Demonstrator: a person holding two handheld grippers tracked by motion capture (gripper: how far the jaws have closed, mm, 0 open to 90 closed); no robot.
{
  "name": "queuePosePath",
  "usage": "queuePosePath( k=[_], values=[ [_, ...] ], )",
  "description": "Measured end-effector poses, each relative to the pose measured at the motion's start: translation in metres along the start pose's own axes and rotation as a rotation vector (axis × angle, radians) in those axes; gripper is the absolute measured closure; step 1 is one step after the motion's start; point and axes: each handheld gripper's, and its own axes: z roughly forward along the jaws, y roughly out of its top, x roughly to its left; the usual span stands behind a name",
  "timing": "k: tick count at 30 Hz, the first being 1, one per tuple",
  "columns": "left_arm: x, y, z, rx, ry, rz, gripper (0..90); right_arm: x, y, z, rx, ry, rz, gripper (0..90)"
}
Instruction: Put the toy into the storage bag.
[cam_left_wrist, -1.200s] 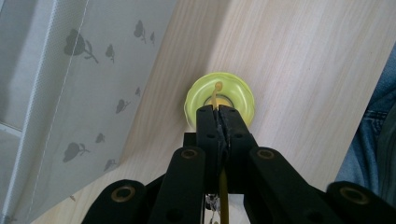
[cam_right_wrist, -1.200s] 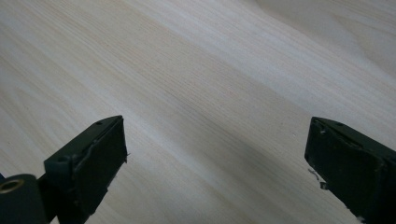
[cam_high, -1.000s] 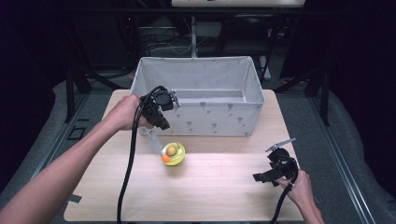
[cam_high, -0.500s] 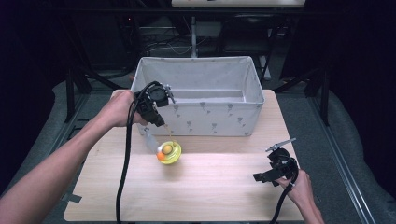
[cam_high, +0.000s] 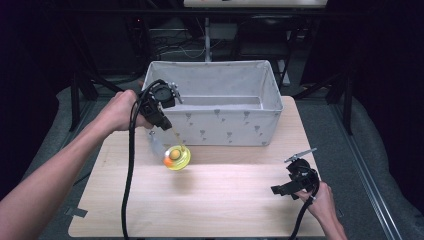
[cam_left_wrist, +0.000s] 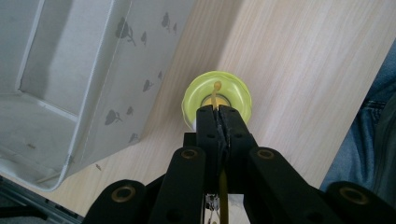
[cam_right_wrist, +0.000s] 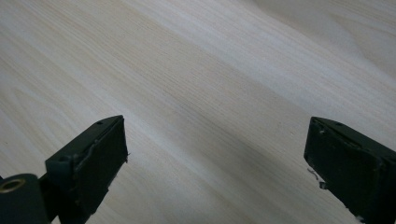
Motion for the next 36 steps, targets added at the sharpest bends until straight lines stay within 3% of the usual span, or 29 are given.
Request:
queuePosePath(
  k=[10, 36],
  values=[
    [0.001, -0.001, -0.014, 0.003, 0.011, -0.004, 88.1, 0.0, 0.0, -0.001, -0.001, -0.004, -0.007, 5.5],
    [0.006, 0.004, -0.031, 0.027, 0.016, 0.002, 88.1, -0.001, -0.001, -0.002, 0.003, -0.012, -0.004, 5.6]
  ],
)
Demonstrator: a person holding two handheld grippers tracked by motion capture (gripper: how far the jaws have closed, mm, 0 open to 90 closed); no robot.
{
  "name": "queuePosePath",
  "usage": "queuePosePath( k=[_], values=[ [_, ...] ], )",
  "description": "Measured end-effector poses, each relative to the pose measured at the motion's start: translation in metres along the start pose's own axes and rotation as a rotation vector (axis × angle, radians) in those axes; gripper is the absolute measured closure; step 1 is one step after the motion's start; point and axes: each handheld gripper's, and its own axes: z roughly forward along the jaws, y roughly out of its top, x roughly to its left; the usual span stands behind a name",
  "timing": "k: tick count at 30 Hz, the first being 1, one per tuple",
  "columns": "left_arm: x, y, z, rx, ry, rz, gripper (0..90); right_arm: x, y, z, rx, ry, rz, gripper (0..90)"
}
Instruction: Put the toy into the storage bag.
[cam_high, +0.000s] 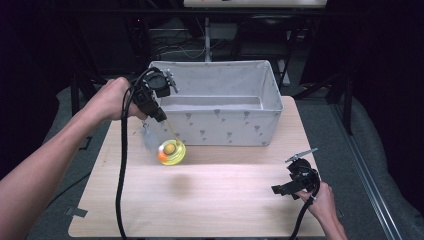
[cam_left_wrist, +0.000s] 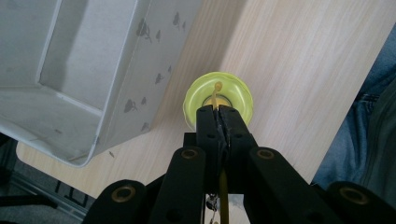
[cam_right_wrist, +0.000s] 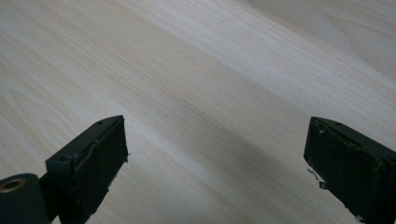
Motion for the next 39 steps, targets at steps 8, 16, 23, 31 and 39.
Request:
queuePosePath(
  k=[8, 16, 23, 31, 39],
  values=[
    [0.001, 0.0, -0.01, -0.007, 0.009, -0.007, 88.1, 0.0, 0.0, 0.0, -0.004, 0.0, 0.004, 5.6],
    [0.002, 0.001, -0.016, 0.001, 0.012, -0.005, 88.1, 0.001, 0.0, -0.001, 0.001, 0.006, 0.003, 5.6],
    [0.004, 0.002, -0.022, 0.009, 0.02, -0.014, 88.2, 0.0, 0.0, 0.0, -0.001, -0.001, 0.006, 5.6],
    [0.006, 0.004, -0.034, 0.022, 0.026, -0.022, 88.2, 0.0, 0.0, 0.0, -0.001, -0.003, 0.006, 5.7],
    [0.009, 0.007, -0.045, 0.032, 0.029, -0.026, 88.2, 0.0, 0.0, -0.001, -0.003, -0.005, 0.005, 5.7]
  ],
)
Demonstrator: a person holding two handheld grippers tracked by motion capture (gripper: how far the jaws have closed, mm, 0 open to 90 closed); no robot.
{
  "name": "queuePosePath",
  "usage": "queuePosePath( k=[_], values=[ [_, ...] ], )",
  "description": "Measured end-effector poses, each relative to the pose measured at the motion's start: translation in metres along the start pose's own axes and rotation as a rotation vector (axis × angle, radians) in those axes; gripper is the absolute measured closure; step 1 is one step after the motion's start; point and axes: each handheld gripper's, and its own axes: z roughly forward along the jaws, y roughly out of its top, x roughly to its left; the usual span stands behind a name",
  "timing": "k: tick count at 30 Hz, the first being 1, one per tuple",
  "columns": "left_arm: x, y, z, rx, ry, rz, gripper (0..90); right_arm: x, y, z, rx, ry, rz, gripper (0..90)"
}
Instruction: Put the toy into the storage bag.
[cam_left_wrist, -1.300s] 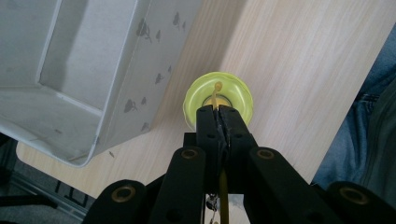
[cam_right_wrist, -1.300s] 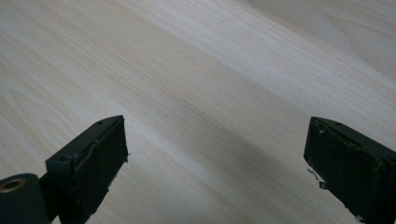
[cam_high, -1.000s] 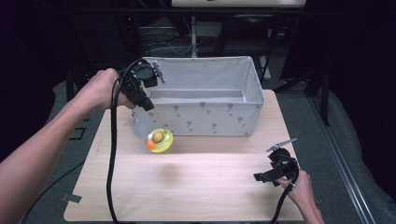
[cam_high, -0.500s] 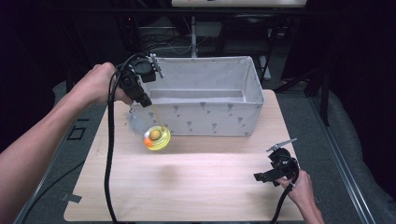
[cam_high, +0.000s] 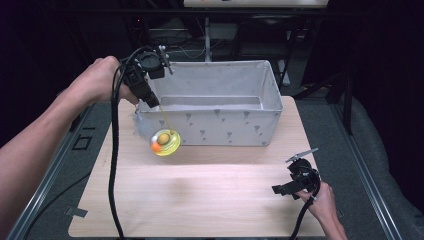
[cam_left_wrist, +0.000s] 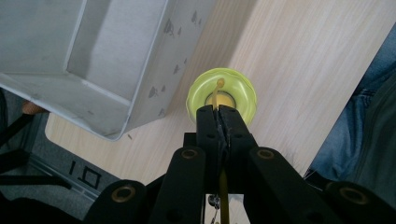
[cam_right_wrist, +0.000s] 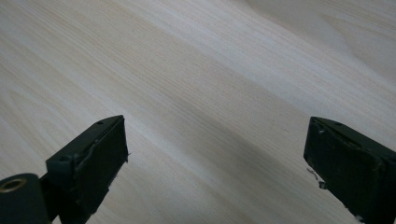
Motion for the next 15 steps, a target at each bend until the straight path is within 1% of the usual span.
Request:
queuePosePath(
  k=[1, 2, 4, 6, 8, 11, 15],
  values=[
    [0.001, 0.0, -0.001, 0.004, 0.003, 0.001, 88.2, 0.0, 0.0, 0.0, 0.0, 0.0, 0.0, 5.7],
    [0.001, 0.001, -0.003, 0.013, -0.005, -0.003, 88.1, 0.0, 0.0, 0.0, 0.0, 0.0, 0.0, 5.7],
    [0.002, 0.002, -0.005, 0.009, 0.004, -0.005, 88.2, 0.0, 0.0, 0.0, 0.0, 0.0, 0.0, 5.7],
    [0.004, 0.003, -0.008, 0.014, 0.0, -0.009, 88.2, 0.0, 0.0, 0.0, 0.001, 0.0, 0.0, 5.7],
    [0.005, 0.004, -0.011, 0.013, 0.013, -0.015, 88.2, 0.0, 0.0, 0.0, 0.0, -0.001, -0.001, 5.7],
    [0.007, 0.005, -0.015, 0.02, 0.007, -0.019, 88.2, 0.0, 0.0, 0.0, -0.009, -0.001, 0.005, 5.7],
    [0.008, 0.007, -0.02, 0.027, 0.02, -0.023, 88.2, 0.0, -0.001, -0.001, -0.007, -0.003, 0.003, 5.6]
  ],
)
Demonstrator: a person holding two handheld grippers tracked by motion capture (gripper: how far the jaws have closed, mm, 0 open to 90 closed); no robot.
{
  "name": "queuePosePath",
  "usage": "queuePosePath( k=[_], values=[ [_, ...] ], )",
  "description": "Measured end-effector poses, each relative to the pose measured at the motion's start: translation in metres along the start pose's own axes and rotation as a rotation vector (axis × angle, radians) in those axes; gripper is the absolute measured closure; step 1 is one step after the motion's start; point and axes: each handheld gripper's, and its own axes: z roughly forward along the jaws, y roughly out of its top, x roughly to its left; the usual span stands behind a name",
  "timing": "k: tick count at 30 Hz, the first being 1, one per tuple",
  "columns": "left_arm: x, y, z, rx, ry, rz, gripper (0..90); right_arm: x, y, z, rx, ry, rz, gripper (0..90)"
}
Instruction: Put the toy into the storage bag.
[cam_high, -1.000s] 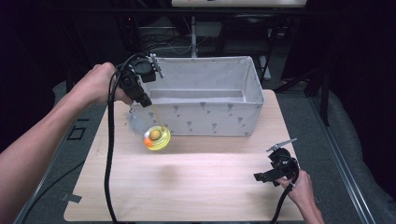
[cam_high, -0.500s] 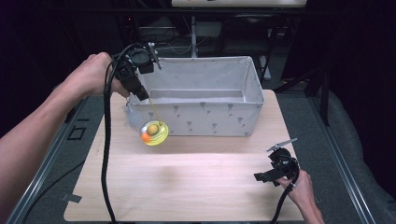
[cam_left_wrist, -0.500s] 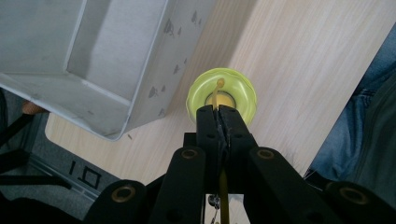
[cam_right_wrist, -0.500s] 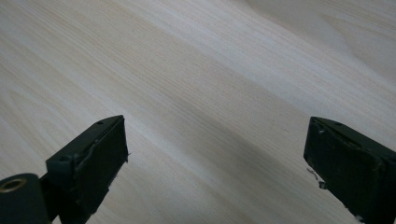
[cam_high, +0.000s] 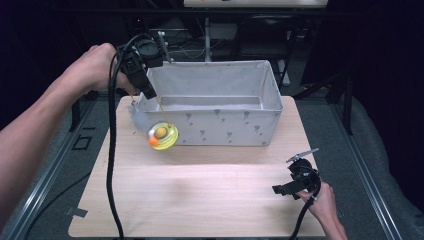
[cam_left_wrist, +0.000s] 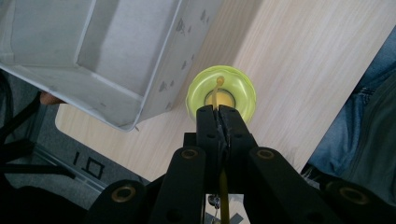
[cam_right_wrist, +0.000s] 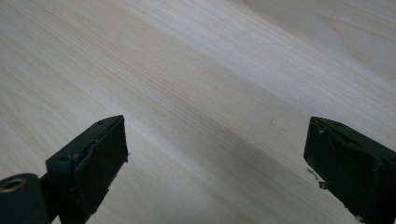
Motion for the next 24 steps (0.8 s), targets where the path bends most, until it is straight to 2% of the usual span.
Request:
queuePosePath(
  k=[13, 24],
  values=[
    [0.003, 0.006, -0.019, -0.002, 0.007, -0.015, 88.2, 0.001, 0.001, -0.001, -0.019, -0.014, -0.002, 4.4],
    [0.008, 0.01, -0.039, -0.002, 0.029, -0.035, 88.2, 0.0, 0.0, -0.002, -0.016, -0.025, 0.002, 2.3]
  ],
)
